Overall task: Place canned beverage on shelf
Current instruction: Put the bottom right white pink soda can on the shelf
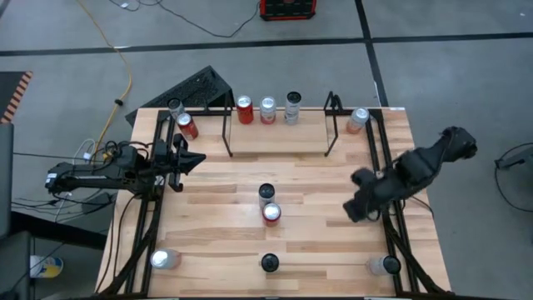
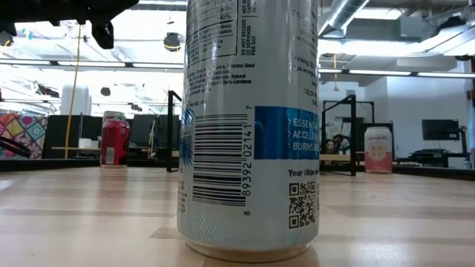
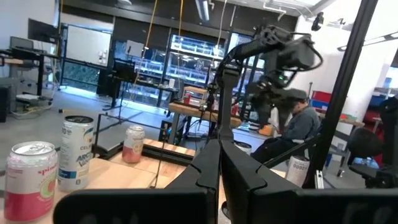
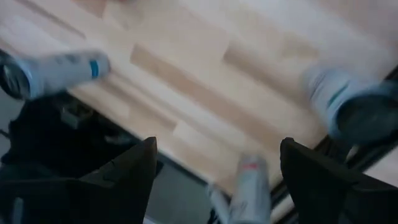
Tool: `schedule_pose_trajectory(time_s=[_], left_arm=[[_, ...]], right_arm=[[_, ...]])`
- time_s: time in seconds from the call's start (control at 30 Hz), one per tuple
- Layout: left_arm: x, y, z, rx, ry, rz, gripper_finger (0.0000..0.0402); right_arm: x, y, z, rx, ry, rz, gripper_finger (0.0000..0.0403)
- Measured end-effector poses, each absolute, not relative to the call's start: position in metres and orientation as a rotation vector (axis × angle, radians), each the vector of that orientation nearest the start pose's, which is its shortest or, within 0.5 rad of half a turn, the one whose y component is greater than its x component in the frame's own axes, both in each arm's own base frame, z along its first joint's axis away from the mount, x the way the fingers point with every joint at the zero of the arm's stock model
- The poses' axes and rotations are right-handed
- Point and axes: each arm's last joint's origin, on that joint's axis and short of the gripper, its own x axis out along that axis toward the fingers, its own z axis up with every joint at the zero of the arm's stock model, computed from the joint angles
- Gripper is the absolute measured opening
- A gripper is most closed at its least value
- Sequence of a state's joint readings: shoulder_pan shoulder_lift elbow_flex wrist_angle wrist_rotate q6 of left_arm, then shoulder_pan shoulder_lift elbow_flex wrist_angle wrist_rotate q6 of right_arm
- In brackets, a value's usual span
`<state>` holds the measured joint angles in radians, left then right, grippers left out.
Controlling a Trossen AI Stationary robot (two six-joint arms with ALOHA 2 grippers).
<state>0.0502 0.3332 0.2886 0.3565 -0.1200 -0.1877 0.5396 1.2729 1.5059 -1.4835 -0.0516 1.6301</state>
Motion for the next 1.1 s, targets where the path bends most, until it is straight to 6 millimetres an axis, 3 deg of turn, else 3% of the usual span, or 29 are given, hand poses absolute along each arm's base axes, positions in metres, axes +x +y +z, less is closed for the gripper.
schedule_pose_trajectory(time_s=[0.3, 0.6, 1.1], left_arm=[[0.11, 0.009, 0.268, -0.194, -0.326, 0.132, 0.0], [0.11, 0.009, 0.268, -0.196, -0.326, 0.131, 0.0], [0.11, 0.009, 0.268, -0.212, -0.327, 0.128, 0.0]], right_arm=[[0.167, 0.155, 0.357, 1.182, 1.573, -0.758, 0.0314], [0.161, 0.192, 0.338, 1.155, 1.698, -0.903, 0.0314], [0.154, 0.221, 0.319, 0.972, 1.757, -0.857, 0.0314]])
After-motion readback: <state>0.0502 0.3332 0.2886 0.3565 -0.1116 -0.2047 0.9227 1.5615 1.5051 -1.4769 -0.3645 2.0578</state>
